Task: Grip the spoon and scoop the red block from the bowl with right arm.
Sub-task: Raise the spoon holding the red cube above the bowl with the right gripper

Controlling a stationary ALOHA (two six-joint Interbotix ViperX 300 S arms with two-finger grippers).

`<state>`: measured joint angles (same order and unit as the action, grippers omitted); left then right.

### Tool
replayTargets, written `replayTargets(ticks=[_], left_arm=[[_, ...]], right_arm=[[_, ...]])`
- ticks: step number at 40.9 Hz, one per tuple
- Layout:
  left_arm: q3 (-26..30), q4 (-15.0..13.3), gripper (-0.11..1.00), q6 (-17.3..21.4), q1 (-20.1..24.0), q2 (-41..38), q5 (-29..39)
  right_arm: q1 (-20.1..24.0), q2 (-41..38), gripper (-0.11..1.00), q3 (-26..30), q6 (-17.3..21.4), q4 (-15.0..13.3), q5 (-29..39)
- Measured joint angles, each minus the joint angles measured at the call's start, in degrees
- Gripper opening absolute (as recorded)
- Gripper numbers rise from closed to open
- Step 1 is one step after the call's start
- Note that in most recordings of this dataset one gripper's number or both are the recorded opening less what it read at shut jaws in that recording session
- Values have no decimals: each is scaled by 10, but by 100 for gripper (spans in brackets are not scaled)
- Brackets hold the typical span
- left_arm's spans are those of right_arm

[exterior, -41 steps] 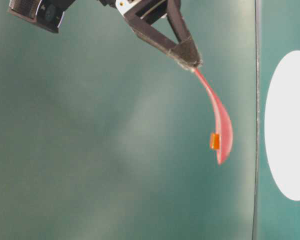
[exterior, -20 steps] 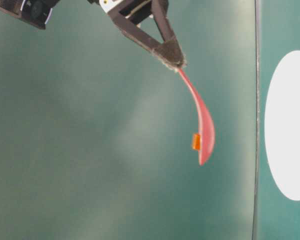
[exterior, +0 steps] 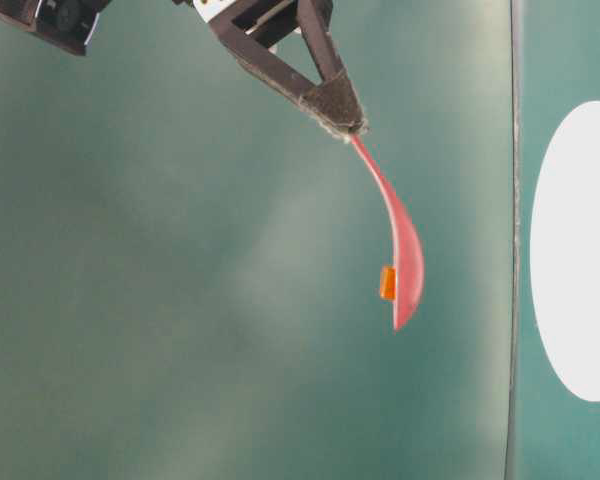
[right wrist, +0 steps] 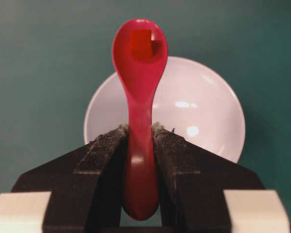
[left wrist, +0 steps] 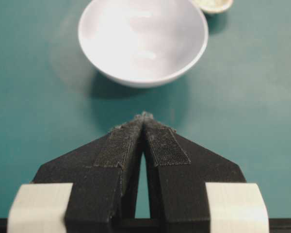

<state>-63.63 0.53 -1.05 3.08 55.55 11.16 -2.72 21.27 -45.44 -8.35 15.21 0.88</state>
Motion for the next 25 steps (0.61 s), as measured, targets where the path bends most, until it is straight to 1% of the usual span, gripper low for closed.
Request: replayTargets(ticks=[18, 25], left_arm=[[0, 0, 0, 0, 0, 2, 0], [0, 1, 0, 0, 1, 4, 11]], right_arm=[[0, 1, 24, 0, 0, 0, 0], [-4, 1, 24, 0, 0, 0, 0]])
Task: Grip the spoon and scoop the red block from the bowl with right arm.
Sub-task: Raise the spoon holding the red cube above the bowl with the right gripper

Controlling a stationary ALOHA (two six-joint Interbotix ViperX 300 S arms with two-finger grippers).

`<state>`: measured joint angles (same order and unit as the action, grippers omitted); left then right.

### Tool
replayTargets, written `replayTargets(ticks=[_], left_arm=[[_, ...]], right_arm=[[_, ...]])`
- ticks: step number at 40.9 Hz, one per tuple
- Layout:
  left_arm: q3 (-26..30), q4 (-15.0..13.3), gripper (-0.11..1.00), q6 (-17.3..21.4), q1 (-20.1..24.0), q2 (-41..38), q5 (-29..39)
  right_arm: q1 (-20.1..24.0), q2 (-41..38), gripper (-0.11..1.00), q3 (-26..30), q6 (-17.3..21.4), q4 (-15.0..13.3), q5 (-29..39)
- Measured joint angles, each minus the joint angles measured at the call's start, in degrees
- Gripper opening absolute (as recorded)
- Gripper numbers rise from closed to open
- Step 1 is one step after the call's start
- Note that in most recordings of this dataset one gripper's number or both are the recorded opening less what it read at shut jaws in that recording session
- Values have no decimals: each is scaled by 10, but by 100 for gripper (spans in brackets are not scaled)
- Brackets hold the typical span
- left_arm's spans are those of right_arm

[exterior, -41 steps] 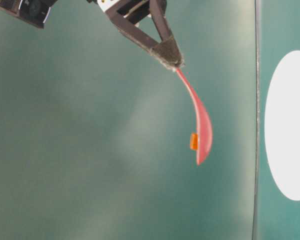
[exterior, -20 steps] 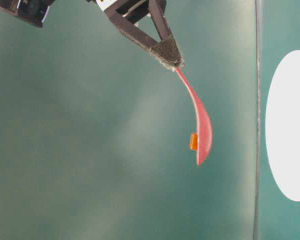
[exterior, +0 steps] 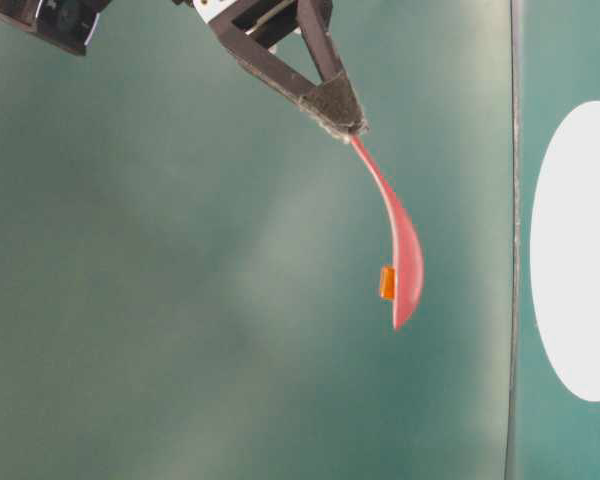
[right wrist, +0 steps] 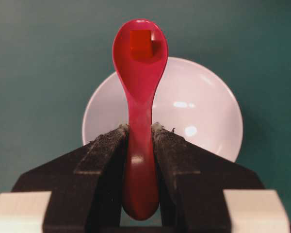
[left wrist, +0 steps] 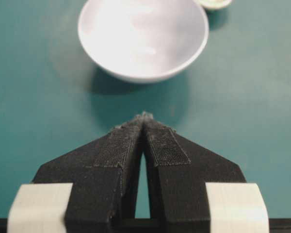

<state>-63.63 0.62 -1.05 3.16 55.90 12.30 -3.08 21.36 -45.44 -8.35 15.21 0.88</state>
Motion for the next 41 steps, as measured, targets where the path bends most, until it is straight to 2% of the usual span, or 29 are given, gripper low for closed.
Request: replayTargets(ticks=[41], left_arm=[[0, 0, 0, 0, 0, 2, 6]], right_arm=[[-2, -1, 24, 0, 0, 0, 0]])
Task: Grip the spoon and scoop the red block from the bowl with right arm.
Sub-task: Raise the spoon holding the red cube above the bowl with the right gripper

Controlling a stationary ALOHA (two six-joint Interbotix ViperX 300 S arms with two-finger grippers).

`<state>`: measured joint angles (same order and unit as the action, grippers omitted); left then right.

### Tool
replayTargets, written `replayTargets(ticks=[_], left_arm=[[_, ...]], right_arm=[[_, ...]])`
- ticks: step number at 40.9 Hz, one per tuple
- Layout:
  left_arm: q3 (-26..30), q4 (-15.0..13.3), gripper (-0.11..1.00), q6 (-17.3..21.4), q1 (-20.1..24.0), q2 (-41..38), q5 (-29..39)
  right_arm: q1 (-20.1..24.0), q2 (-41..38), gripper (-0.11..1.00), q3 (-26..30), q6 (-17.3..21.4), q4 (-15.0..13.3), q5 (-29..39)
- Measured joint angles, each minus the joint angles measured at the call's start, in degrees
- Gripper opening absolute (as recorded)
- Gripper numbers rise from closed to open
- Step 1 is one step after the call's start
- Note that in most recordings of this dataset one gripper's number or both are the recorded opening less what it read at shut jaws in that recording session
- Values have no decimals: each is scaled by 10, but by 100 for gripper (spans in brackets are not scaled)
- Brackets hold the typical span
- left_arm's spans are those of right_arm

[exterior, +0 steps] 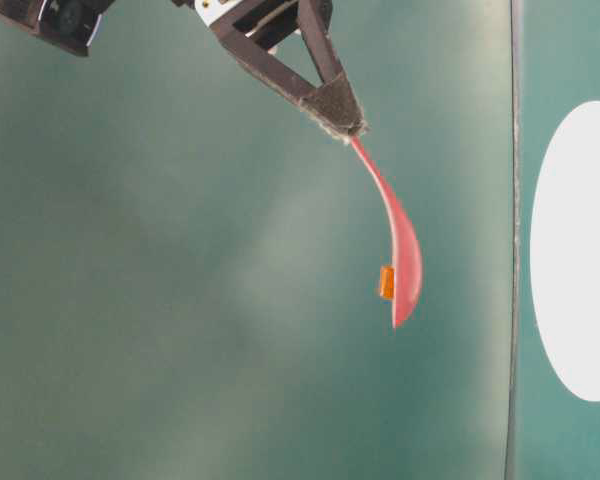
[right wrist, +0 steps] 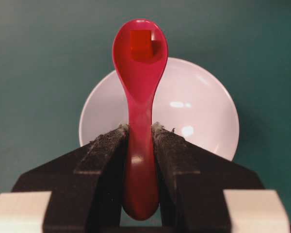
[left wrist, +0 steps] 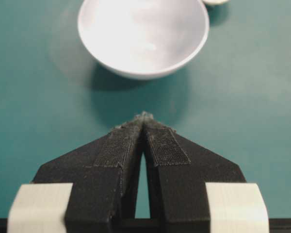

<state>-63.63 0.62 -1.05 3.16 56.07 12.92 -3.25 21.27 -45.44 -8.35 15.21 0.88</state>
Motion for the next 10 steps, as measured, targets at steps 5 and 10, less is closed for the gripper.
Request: replayTargets(ticks=[5, 10], left_arm=[[0, -1, 0, 0, -1, 0, 0], [0, -1, 0, 0, 0, 0, 0]], right_arm=[[0, 1, 24, 0, 0, 0, -1], [0, 0, 24, 0, 0, 0, 0]])
